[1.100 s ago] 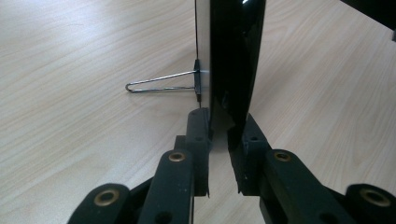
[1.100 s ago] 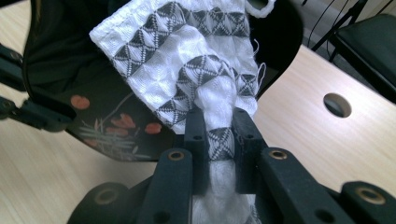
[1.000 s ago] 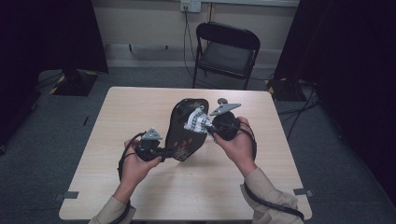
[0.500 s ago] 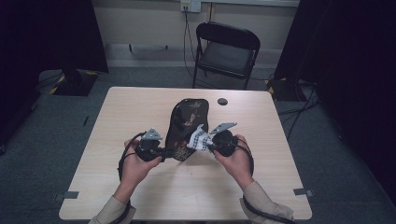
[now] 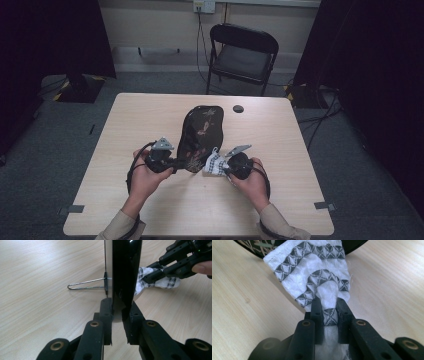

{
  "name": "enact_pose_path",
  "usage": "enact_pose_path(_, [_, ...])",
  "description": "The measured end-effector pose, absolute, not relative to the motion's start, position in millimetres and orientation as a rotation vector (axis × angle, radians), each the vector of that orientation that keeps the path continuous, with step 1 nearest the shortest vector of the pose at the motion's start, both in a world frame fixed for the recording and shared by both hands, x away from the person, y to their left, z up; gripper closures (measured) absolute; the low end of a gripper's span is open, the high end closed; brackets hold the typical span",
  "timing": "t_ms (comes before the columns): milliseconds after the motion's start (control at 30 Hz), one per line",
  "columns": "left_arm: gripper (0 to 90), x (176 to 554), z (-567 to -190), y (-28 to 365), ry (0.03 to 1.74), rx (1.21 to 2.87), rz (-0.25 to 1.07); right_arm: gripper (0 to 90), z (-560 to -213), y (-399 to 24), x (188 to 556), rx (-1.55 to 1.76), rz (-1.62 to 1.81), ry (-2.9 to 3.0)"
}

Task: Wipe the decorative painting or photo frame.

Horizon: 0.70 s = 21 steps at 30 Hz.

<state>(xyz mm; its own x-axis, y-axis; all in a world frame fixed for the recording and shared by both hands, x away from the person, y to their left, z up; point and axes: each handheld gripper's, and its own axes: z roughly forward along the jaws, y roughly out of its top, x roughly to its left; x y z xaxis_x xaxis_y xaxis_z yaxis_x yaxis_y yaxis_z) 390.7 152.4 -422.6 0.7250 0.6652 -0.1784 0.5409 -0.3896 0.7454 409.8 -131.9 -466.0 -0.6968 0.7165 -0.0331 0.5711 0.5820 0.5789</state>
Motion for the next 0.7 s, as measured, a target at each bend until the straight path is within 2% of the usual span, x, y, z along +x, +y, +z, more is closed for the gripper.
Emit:
enact_pose_path(233, [78.8, 390.5, -422.8, 152.3, 0.914, 2.081, 0.187, 80.0, -459.6, -136.2, 409.1, 1.051, 0.791, 2.549])
enact_pose_path(433, [78.8, 390.8, -422.3, 152.1, 0.918, 2.083, 0.184, 80.0, -418.1, -146.7, 413.1, 1.022, 0.828, 2.481])
enact_pose_path(467, [78.8, 391.0, -422.3, 152.2, 0.919, 2.083, 0.189, 80.0, -399.7, -148.1, 415.1, 1.007, 0.832, 2.455])
enact_pose_path(533, [78.8, 391.0, -422.4, 152.1, 0.919, 2.083, 0.189, 80.0, -390.3, -148.4, 416.3, 0.994, 0.832, 2.442])
enact_pose_path(667, [78.8, 390.8, -422.3, 151.8, 0.921, 2.082, 0.187, 80.0, -344.4, -143.6, 422.3, 0.941, 0.855, 2.394])
enact_pose_path(700, [78.8, 390.7, -422.4, 151.9, 0.921, 2.081, 0.187, 80.0, -344.4, -143.6, 422.3, 0.941, 0.855, 2.394])
